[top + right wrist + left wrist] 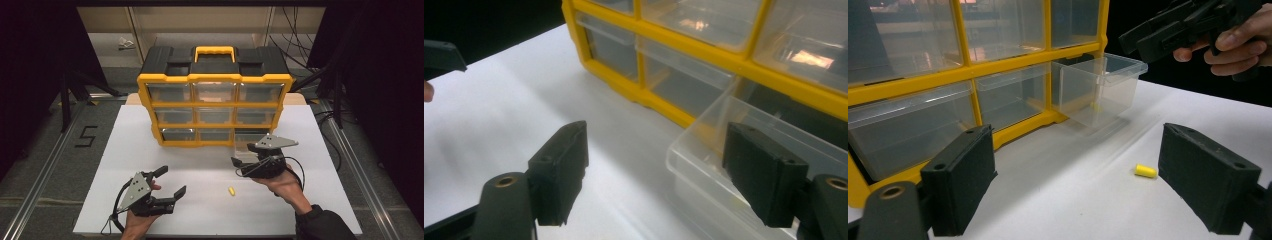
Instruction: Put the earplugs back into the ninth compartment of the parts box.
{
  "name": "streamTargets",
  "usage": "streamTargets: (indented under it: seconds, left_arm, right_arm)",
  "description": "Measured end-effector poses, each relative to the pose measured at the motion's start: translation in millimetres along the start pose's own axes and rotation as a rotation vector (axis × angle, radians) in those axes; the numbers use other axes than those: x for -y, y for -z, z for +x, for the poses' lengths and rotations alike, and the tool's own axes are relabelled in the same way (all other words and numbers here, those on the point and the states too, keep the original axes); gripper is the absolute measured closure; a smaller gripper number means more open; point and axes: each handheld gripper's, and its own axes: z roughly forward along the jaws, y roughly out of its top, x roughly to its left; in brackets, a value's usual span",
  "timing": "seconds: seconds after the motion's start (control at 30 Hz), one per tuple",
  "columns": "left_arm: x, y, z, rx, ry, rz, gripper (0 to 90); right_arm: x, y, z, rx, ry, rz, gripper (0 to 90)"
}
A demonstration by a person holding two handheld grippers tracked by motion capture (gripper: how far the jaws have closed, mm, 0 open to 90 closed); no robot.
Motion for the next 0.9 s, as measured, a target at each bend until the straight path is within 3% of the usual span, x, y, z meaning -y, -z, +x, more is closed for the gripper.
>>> streamTargets:
  seconds: [0.4, 0.63, 0.9]
  left_arm:
    - [-0.2, 0.2, -0.2, -0.001, 0.0, -0.002, 14.6]
    - [-0.2, 0.2, -0.3, 0.0, 0.0, -0.002, 14.6]
    - [-0.2, 0.2, -0.4, 0.0, -0.001, -0.002, 14.6]
  right_arm:
    - [3.8, -8.7, 18.1, -0.081, 0.065, 0.101, 20.7]
    - [11.0, -17.4, 24.1, -0.104, 0.088, 0.175, 20.6]
    - [17.2, -23.9, 26.3, -0.107, 0.097, 0.222, 21.7]
